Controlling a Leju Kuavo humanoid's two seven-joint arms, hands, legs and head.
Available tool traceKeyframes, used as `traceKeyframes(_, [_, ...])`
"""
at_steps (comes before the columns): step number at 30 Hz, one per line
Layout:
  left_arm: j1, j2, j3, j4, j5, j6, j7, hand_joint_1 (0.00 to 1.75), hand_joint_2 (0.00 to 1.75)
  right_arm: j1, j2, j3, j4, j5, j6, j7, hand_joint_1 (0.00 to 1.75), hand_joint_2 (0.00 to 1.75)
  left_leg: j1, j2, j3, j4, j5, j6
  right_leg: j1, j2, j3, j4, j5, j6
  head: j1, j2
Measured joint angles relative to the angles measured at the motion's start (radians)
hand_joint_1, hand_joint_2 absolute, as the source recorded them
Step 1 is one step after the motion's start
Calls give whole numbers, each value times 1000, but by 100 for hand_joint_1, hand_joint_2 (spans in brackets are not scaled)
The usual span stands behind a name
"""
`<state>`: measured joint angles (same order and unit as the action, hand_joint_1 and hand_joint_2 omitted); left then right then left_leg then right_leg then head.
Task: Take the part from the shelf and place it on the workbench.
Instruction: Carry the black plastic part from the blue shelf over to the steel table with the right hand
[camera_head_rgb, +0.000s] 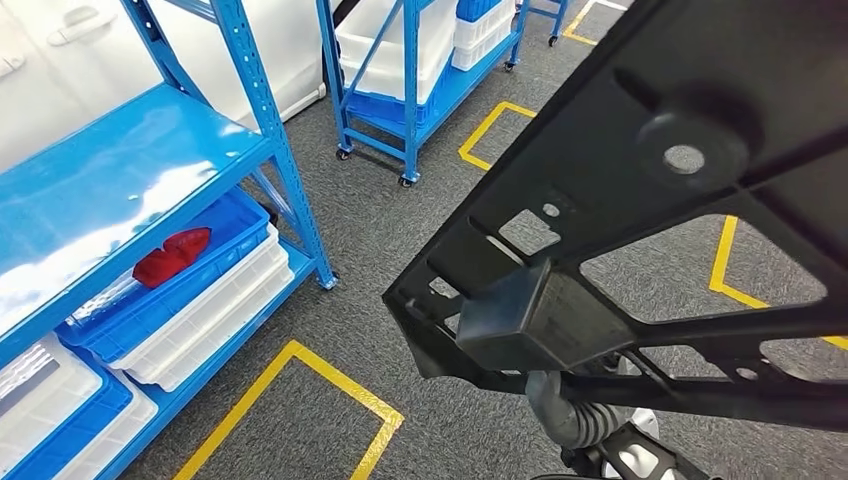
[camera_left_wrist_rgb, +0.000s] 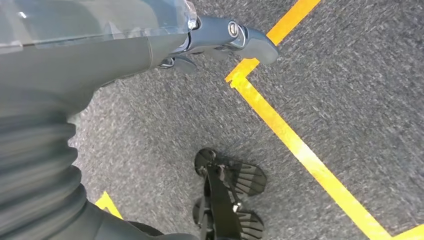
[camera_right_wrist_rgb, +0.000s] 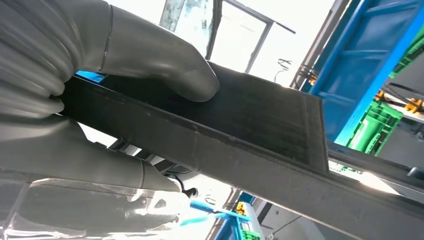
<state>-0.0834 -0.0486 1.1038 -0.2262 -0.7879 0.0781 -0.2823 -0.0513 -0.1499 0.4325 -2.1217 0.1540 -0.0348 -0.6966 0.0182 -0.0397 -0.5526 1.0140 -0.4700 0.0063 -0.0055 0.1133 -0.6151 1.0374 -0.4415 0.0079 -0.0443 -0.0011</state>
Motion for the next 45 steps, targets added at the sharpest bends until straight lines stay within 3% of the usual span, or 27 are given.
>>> traceKeyframes(1, [-2, -3, 1, 0, 0, 2, 1, 0, 175, 0, 0, -2, 0, 0, 0, 0, 175, 175, 2, 11, 2, -5, 4, 6, 1, -21, -12, 26, -16, 5, 0, 0])
traceKeyframes(3, [-2, -7, 5, 0, 1, 5, 2, 0, 175, -1, 0, -8, 2, 0, 0, 0, 175, 175, 2, 33, 4, -9, 6, 13, 1, -76, -65, 135, -75, 12, 1, 0])
traceKeyframes(5, [2, -9, 10, 0, 1, 6, 4, 0, 175, -1, 0, -10, 6, -1, -1, 0, 175, 175, 0, 57, 4, -9, 4, 15, -4, -99, -124, 252, -119, 18, 0, 0])
traceKeyframes(6, [3, -10, 12, 0, 1, 7, 6, 0, 175, 0, 0, -11, 7, -1, -1, 0, 175, 175, 0, 69, 4, -9, 3, 14, -6, -103, -133, 269, -116, 20, 0, 0])
traceKeyframes(7, [2, -11, 13, 0, 0, 7, 8, 0, 175, 1, 0, -11, 8, -1, -1, 0, 175, 175, 0, 80, 6, -8, 1, 13, -8, -107, -124, 249, -97, 20, 0, 0])
traceKeyframes(8, [2, -12, 14, 0, 0, 7, 12, 0, 175, 1, 0, -12, 9, -1, -1, 0, 175, 175, 0, 91, 8, -8, -1, 11, -9, -114, -94, 193, -65, 19, 0, 0])
traceKeyframes(10, [0, -15, 15, 0, -2, 7, 20, 0, 175, 2, 0, -13, 9, -2, -1, 0, 175, 175, -3, 109, 14, -8, -7, 3, -4, -152, -21, 55, -13, 12, 0, 0])
traceKeyframes(12, [-1, -15, 16, 0, -2, 7, 23, 0, 175, 2, 0, -15, 10, -11, -1, 0, 175, 175, -8, 124, 19, -7, -13, -9, 4, -173, 10, -10, -2, 0, 0, 0])
traceKeyframes(14, [-3, -16, 17, 0, -1, 4, 20, 0, 175, 4, 0, -21, 10, -23, 0, 0, 175, 175, -9, 140, 25, -10, -16, -20, 8, -155, 9, -14, -2, -13, 0, 0])
traceKeyframes(16, [-7, -16, 17, 0, -2, -1, 13, 0, 175, 4, 0, -28, 11, -30, 1, 0, 175, 175, -5, 125, 22, 7, -34, -30, 5, -136, 12, -21, 3, -25, 0, 0])
traceKeyframes(19, [-5, -16, 17, 0, -9, -9, 7, 0, 175, 6, 3, -38, 13, -31, 0, 0, 175, 175, -2, 63, -53, 172, -123, -36, 3, -109, 15, -27, 6, -40, 0, 0])
traceKeyframes(21, [-1, -16, 17, 0, -16, -11, 6, 0, 175, 13, 4, -44, 14, -31, -2, 0, 175, 175, -3, 52, -106, 273, -149, -35, 6, -85, 16, -26, 5, -43, 0, 0])
traceKeyframes(22, [0, -16, 17, 0, -18, -12, 6, 0, 175, 17, 4, -47, 14, -31, -2, 0, 175, 175, -3, 50, -111, 273, -133, -33, 8, -72, 17, -25, 5, -43, 0, 0])
traceKeyframes(23, [-1, -16, 17, 0, -21, -12, 5, 0, 175, 19, 4, -51, 14, -31, -2, 0, 175, 175, -3, 46, -97, 234, -99, -30, 9, -59, 19, -24, 5, -43, 0, 0])
traceKeyframes(25, [-4, -16, 17, 0, -23, -14, 2, 0, 175, 22, 4, -58, 13, -31, -2, 0, 175, 175, -3, 13, -44, 101, -24, -18, 11, -34, 21, -20, 3, -40, 0, 0])
traceKeyframes(26, [-5, -17, 17, 0, -25, -14, 1, 0, 175, 22, 4, -61, 13, -31, -2, 0, 175, 175, -3, -6, -22, 47, -4, -14, 10, -22, 18, -18, 3, -36, 0, 0])
traceKeyframes(28, [-7, -18, 17, 1, -29, -14, 0, 0, 175, 24, 3, -67, 13, -31, -2, -1, 175, 175, -6, -28, -6, 4, 1, -9, 6, -2, 10, -15, 4, -24, 0, 0])
traceKeyframes(29, [-9, -19, 16, 1, -31, -14, 0, 0, 175, 26, 3, -69, 13, -32, -3, -1, 175, 175, -7, -19, -3, -2, 3, -6, 3, 8, 7, -16, 7, -16, 0, 0])
traceKeyframes(30, [-10, -20, 16, 1, -32, -15, 0, 0, 175, 29, 3, -70, 13, -32, -3, -1, 175, 175, -6, -9, 0, -8, 6, -1, 1, 6, 6, -15, 7, -10, 0, 0])
traceKeyframes(32, [-14, -24, 15, 1, -34, -17, 0, 0, 175, 29, 1, -73, 11, -31, -5, -1, 175, 175, -2, 14, 6, -20, 13, 10, 3, -34, -12, 21, -17, 1, 0, 0])
traceKeyframes(34, [-13, -26, 15, 1, -35, -19, 0, 0, 175, 26, 0, -73, 10, -31, -7, -1, 175, 175, -4, 36, 9, -24, 14, 15, 0, -86, -67, 133, -76, 12, 0, 0])
traceKeyframes(35, [-11, -26, 15, 1, -34, -20, 0, 0, 175, 26, 0, -73, 10, -31, -8, -1, 175, 175, -5, 49, 8, -23, 13, 17, -4, -96, -101, 198, -103, 17, 0, 0])
traceKeyframes(37, [-10, -27, 15, 1, -34, -22, -1, 0, 175, 26, 0, -73, 12, -30, -8, -1, 175, 175, -6, 73, 9, -22, 10, 15, -11, -105, -129, 252, -107, 24, 0, 0])
traceKeyframes(39, [-11, -30, 15, 1, -35, -22, -1, 0, 175, 23, 0, -73, 13, -29, -7, -1, 175, 175, -6, 95, 14, -21, 5, 11, -15, -120, -77, 156, -50, 26, 0, 0])
traceKeyframes(41, [-12, -33, 15, 1, -35, -22, -1, 0, 175, 18, 0, -72, 14, -28, -4, -1, 175, 175, -10, 111, 20, -18, -3, 1, -11, -152, -9, 28, -8, 18, 0, 0])
traceKeyframes(43, [-12, -33, 15, 1, -36, -21, -3, 0, 175, 15, -1, -72, 15, -28, -2, -1, 175, 175, -14, 125, 24, -17, -9, -11, -3, -163, 12, -16, -4, 3, 0, 0])
traceKeyframes(45, [-13, -33, 15, 1, -37, -19, -5, 0, 175, 15, -1, -72, 16, -29, -2, -1, 175, 175, -12, 136, 28, -17, -15, -23, -2, -143, 12, -19, -2, -10, 0, 0])
